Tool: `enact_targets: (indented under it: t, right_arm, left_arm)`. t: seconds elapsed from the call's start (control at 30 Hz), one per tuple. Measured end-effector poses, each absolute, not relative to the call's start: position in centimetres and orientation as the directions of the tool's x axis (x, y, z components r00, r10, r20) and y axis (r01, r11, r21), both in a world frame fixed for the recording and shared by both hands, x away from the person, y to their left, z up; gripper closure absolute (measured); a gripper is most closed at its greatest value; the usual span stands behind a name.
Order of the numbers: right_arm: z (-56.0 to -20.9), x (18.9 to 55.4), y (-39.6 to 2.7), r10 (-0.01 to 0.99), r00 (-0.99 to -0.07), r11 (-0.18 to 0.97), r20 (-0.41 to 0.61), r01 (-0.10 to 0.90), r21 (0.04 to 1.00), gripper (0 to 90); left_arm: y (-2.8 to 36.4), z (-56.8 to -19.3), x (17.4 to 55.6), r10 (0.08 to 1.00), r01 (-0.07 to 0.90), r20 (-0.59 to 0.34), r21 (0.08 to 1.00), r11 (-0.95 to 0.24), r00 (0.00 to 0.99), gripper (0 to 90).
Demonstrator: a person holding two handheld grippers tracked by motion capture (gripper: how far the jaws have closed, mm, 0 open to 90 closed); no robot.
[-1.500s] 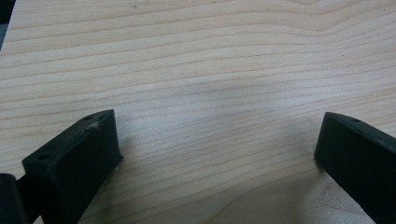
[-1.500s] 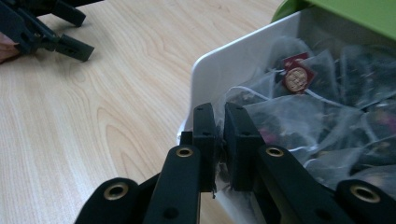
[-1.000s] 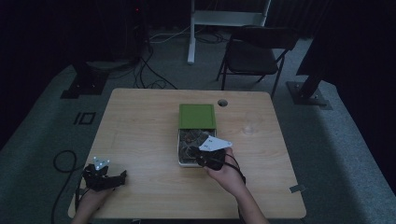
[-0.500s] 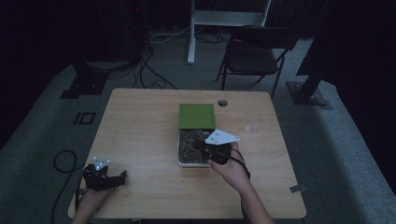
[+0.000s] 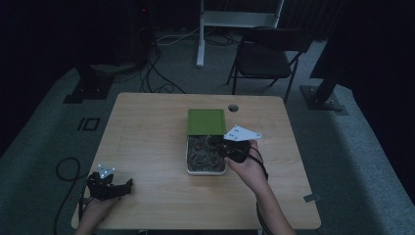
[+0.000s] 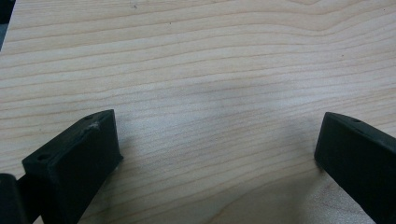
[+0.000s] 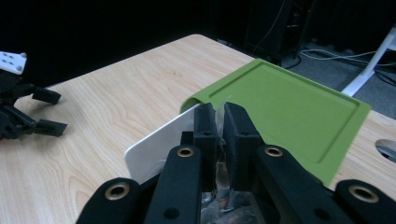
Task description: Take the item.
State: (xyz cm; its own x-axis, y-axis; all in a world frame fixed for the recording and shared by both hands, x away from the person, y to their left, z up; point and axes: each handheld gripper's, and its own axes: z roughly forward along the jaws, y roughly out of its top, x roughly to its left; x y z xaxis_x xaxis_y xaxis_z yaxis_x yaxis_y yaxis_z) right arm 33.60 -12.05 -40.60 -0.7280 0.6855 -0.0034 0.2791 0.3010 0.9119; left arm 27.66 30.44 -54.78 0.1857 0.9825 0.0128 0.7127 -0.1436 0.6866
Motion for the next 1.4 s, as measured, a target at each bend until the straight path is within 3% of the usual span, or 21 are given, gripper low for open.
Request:
enact_targets:
  t: [1.4]
  right_arm:
    - [-38.3,37.4,-20.1,0.831,-0.556,0.179,0.025,0.309,0.934,84.6]
  left_arm:
    - [30.4,-54.8,27.7,0.983,0.713,0.012,0.687,-0.142,0.185,0.5]
